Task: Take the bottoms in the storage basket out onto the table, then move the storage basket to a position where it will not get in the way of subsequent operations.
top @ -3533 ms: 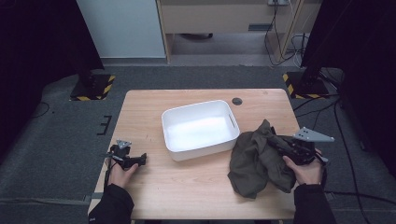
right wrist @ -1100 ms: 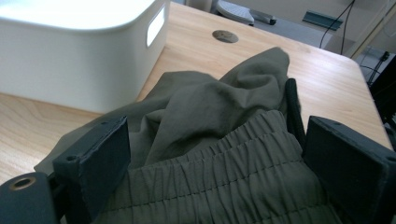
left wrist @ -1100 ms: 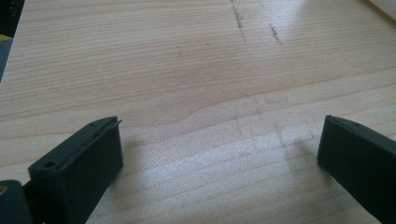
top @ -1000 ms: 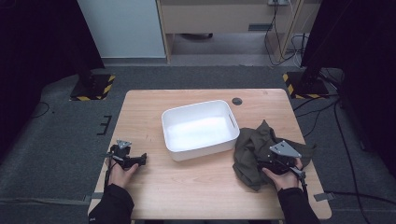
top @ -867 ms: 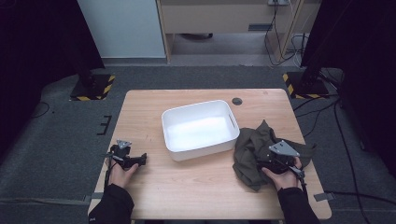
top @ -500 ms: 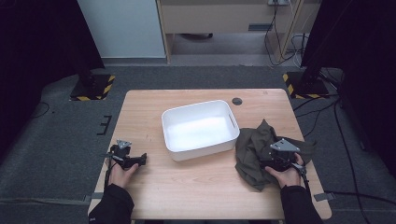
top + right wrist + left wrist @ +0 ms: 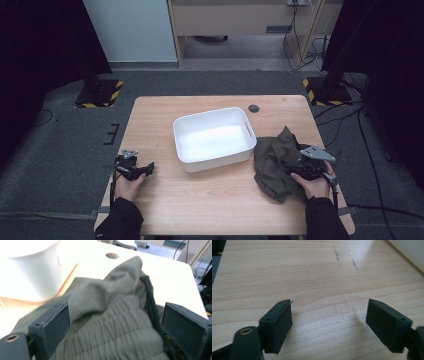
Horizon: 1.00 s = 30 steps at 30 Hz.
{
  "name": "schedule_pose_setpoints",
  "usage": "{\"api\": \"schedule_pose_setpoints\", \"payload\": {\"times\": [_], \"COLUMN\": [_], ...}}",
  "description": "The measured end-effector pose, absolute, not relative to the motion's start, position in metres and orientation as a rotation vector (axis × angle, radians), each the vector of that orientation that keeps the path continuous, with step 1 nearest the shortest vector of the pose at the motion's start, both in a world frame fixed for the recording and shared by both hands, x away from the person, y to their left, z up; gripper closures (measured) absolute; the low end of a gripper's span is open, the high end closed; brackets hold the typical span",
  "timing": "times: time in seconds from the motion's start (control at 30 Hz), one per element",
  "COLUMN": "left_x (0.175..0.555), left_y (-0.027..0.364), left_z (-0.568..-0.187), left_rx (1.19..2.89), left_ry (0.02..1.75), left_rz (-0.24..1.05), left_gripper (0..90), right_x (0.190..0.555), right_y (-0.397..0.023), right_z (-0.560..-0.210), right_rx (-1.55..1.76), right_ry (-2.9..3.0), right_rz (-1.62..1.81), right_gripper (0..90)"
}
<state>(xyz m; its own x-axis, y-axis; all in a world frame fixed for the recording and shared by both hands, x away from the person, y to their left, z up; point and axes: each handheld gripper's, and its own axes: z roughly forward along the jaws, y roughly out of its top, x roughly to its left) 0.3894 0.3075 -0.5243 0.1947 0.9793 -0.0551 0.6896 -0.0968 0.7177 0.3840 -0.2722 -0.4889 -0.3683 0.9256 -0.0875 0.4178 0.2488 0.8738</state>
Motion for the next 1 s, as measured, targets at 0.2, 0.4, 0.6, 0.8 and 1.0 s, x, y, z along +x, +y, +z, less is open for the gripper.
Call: {"api": "schedule_pose_setpoints", "payload": {"times": [0.2, 0.4, 0.6, 0.8, 1.0], "left_x": [0.385, 0.382, 0.381, 0.389, 0.41], "left_y": [0.303, 0.292, 0.277, 0.261, 0.248], "left_z": [-0.504, -0.485, -0.462, -0.449, -0.447], "left_rx": [1.756, 1.719, 1.7, 1.701, 1.715], "left_ry": [1.436, 1.339, 1.259, 1.2, 1.195], "left_rz": [0.615, 0.63, 0.636, 0.629, 0.613], "left_gripper": [29.7, 36.9, 41.6, 43.0, 40.3], "right_x": [0.383, 0.382, 0.382, 0.382, 0.382], "right_y": [-0.271, -0.267, -0.264, -0.262, -0.268], "right_z": [-0.476, -0.469, -0.465, -0.465, -0.468], "right_rx": [1.217, 1.215, 1.219, 1.221, 1.245], "right_ry": [1.854, 1.845, 1.85, 1.858, 1.849], "right_rz": [1.126, 1.159, 1.171, 1.159, 1.128], "right_gripper": [11.0, 13.7, 13.9, 13.9, 13.7]}}
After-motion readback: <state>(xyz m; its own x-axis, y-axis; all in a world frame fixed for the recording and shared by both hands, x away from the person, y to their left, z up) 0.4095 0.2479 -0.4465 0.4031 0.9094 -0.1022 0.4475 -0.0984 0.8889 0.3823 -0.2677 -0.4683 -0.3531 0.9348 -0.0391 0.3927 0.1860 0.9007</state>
